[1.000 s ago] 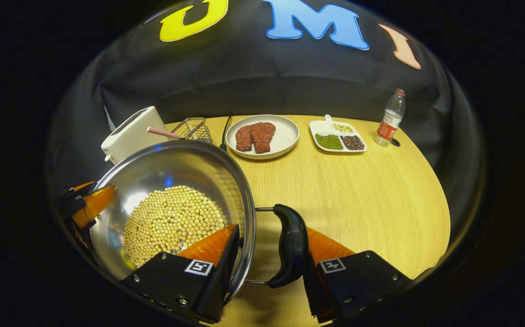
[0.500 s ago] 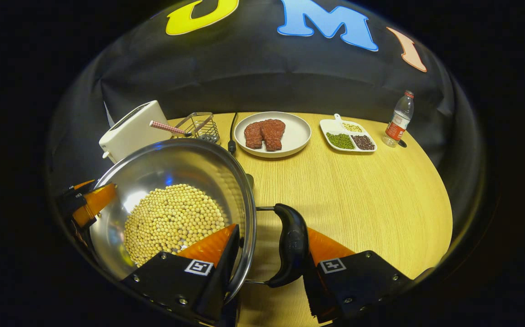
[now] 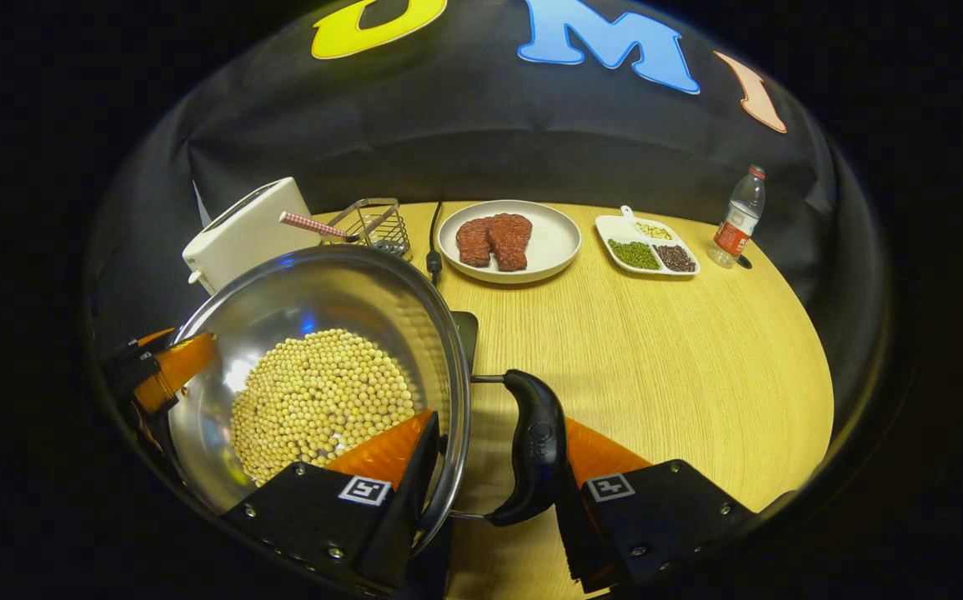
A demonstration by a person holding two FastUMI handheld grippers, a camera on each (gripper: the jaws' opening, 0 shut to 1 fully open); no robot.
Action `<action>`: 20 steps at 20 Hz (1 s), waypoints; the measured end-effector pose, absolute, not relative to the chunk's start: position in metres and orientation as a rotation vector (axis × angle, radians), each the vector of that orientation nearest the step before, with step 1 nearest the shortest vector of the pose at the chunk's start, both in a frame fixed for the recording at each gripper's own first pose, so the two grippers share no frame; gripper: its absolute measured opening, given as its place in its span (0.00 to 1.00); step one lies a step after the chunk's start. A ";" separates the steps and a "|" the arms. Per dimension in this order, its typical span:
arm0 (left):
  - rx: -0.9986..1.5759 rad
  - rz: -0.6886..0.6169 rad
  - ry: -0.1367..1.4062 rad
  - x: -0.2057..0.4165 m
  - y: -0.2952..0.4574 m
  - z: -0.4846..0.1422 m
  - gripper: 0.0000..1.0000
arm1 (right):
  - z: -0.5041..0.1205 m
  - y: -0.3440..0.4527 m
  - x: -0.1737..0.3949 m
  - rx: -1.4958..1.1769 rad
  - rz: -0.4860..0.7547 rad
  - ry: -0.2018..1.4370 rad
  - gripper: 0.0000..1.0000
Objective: First push the handle of the pot to place it horizontally, then grasp the pot with both hands and set it on the induction cooktop.
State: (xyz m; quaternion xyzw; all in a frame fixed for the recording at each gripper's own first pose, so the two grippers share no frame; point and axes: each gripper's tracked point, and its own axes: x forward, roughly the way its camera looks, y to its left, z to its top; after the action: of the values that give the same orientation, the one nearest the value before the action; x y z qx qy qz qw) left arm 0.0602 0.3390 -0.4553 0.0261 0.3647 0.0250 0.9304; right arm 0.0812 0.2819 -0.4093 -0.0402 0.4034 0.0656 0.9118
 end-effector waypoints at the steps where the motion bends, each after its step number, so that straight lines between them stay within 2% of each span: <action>1: 0.054 0.049 0.737 0.061 0.341 -0.455 0.71 | -0.408 0.283 0.082 -0.088 0.138 0.824 0.70; 2: 0.053 0.051 0.736 0.061 0.341 -0.455 0.67 | -0.411 0.283 0.084 -0.089 0.141 0.823 0.71; 4: 0.052 0.052 0.720 0.061 0.341 -0.454 0.72 | -0.411 0.285 0.084 -0.077 0.142 0.819 0.71; 7: 0.035 0.057 0.708 0.059 0.343 -0.454 0.74 | -0.410 0.285 0.085 -0.080 0.154 0.808 0.71; 8: 0.034 0.070 0.689 0.059 0.346 -0.448 0.75 | -0.406 0.285 0.087 -0.090 0.160 0.791 0.67; 9: 0.032 0.079 0.659 0.061 0.351 -0.440 0.77 | -0.402 0.283 0.089 -0.106 0.160 0.768 0.74; 10: 0.027 0.091 0.639 0.060 0.353 -0.432 0.89 | -0.396 0.281 0.090 -0.112 0.165 0.745 0.77; 11: 0.016 0.110 0.628 0.058 0.357 -0.424 0.91 | -0.389 0.282 0.092 -0.105 0.175 0.724 0.81; 12: 0.010 0.133 0.615 0.053 0.362 -0.414 0.99 | -0.378 0.279 0.091 -0.098 0.172 0.699 0.88; 13: 0.014 0.158 0.591 0.051 0.368 -0.400 0.92 | -0.367 0.276 0.093 -0.088 0.169 0.669 0.88; 14: 0.022 0.177 0.566 0.047 0.372 -0.383 0.88 | -0.353 0.271 0.093 -0.078 0.168 0.639 0.94; 15: 0.037 0.192 0.534 0.046 0.373 -0.365 0.90 | -0.341 0.266 0.091 -0.073 0.177 0.610 0.98; 20: 0.012 0.181 0.381 0.037 0.312 -0.259 0.95 | -0.255 0.215 0.085 -0.075 0.169 0.431 0.98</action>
State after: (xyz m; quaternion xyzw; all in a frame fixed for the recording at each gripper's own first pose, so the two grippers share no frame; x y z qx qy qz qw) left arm 0.0370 0.3124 -0.2589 0.0058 0.1889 0.0900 0.9778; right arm 0.0852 0.2150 -0.2549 -0.0373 0.2137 0.0838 0.9726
